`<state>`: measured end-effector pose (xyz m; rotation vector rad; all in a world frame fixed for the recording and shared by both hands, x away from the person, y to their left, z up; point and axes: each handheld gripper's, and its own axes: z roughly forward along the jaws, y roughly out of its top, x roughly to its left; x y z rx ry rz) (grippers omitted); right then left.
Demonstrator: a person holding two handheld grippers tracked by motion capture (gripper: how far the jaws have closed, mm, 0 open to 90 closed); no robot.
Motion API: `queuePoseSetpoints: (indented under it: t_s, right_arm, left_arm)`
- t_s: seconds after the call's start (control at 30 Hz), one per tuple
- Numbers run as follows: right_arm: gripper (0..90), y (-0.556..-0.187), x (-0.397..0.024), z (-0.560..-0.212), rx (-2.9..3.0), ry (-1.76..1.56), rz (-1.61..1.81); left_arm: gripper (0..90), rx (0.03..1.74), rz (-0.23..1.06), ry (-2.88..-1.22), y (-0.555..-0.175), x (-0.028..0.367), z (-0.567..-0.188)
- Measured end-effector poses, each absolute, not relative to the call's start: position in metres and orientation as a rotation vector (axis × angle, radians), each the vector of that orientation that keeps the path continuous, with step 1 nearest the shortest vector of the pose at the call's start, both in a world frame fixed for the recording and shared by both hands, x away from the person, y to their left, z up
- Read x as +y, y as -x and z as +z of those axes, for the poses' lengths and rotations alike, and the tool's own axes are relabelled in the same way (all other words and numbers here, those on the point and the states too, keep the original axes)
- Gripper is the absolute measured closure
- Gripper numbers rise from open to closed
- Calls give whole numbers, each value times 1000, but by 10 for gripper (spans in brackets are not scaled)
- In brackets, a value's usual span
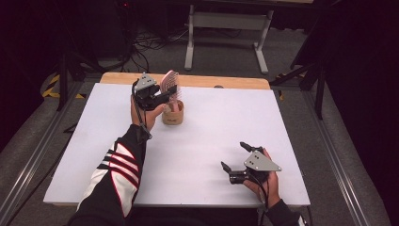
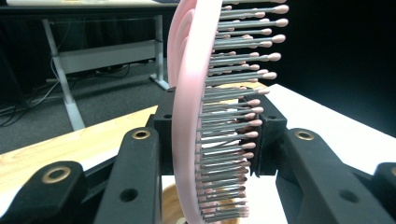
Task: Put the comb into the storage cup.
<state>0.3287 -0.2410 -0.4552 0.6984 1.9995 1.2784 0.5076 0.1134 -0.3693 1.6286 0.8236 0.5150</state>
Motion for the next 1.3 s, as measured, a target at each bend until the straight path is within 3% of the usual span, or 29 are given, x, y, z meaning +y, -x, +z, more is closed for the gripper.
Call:
queuePoseSetpoints:
  t_s: [1.3]
  right_arm:
    - [70,-330,-239,-458,2047,-672,1234]
  left_arm:
    - [572,947,644,-1681,-535,132,-360]
